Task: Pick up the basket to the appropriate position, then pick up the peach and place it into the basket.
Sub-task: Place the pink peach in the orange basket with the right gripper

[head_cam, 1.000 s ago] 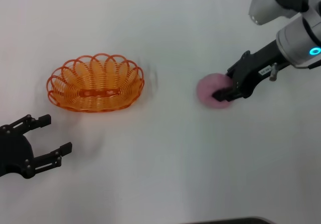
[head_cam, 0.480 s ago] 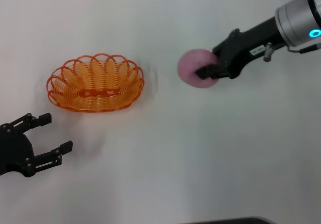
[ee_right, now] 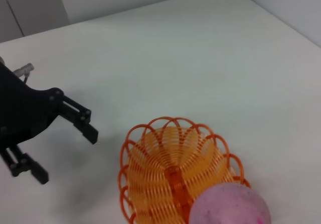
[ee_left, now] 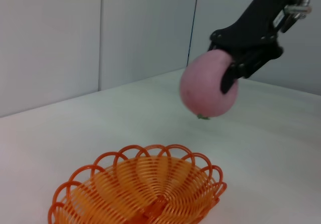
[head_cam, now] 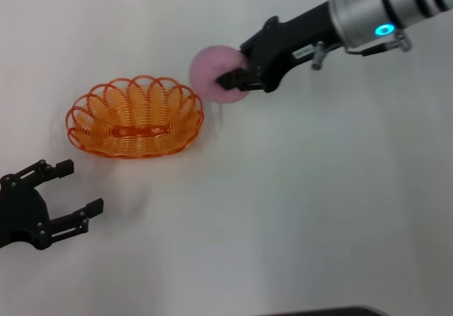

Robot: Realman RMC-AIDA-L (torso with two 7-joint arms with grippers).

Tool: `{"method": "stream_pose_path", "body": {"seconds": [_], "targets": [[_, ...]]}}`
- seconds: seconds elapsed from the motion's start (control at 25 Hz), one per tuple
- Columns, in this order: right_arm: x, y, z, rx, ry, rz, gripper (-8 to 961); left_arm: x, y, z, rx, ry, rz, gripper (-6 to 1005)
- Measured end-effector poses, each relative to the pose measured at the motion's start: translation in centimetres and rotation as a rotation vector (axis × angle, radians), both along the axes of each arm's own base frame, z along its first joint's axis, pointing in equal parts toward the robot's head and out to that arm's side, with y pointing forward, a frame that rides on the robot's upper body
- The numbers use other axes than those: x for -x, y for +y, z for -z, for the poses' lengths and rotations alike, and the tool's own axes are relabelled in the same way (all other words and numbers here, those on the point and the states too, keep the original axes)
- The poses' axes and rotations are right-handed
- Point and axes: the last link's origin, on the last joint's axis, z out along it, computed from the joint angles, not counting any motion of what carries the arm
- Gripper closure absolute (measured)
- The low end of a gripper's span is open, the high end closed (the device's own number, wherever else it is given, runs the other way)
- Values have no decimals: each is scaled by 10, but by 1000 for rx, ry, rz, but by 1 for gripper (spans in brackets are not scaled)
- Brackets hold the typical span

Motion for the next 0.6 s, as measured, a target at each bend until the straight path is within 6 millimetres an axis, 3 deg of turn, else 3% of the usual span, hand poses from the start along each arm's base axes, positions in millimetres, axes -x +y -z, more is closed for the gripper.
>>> {"method": "stream_pose_path", "body": {"seconds": [0.6], "targets": [[12, 11, 49, -1, -25, -71, 721, -2, 3, 0, 1, -2, 6, 158]]}}
